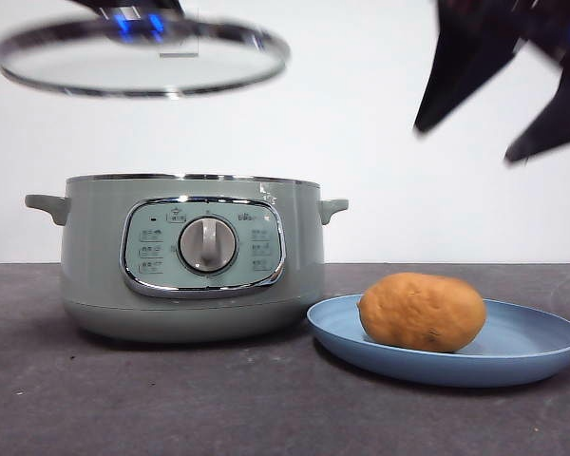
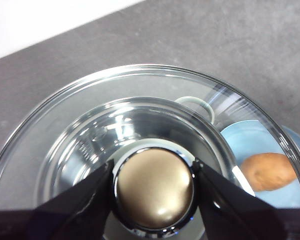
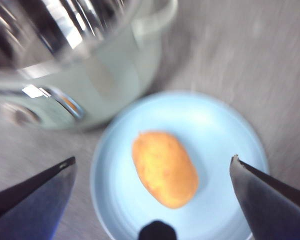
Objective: Take the potato out from the steamer,put the potato on the plate,close the lid
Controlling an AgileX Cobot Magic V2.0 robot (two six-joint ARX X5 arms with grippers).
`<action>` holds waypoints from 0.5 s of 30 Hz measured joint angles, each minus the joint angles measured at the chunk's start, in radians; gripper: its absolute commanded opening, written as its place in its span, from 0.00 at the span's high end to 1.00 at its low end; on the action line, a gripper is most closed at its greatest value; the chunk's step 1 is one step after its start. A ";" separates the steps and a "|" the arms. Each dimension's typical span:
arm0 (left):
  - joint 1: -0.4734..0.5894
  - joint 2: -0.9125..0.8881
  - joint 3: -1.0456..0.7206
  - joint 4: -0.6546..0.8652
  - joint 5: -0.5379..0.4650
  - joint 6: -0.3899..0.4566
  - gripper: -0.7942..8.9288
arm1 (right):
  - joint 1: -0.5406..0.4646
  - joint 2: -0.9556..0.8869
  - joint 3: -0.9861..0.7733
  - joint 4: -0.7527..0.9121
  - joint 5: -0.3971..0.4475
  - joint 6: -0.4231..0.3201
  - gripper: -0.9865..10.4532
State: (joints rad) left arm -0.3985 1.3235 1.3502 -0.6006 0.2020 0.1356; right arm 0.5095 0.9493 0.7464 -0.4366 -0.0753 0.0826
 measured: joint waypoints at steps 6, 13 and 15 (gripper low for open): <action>-0.013 0.129 0.000 0.078 -0.021 0.014 0.93 | 0.000 -0.183 0.000 -0.058 0.000 0.016 0.47; -0.013 0.233 0.000 0.158 -0.027 0.014 0.93 | 0.000 -0.313 0.000 -0.112 0.001 0.022 0.47; -0.013 0.257 0.000 0.163 -0.027 0.014 0.93 | 0.000 -0.323 0.000 -0.118 0.004 0.023 0.47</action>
State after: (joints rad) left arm -0.4118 1.5806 1.3499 -0.4381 0.1749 0.1497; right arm 0.5095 0.6266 0.7464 -0.5549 -0.0711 0.1059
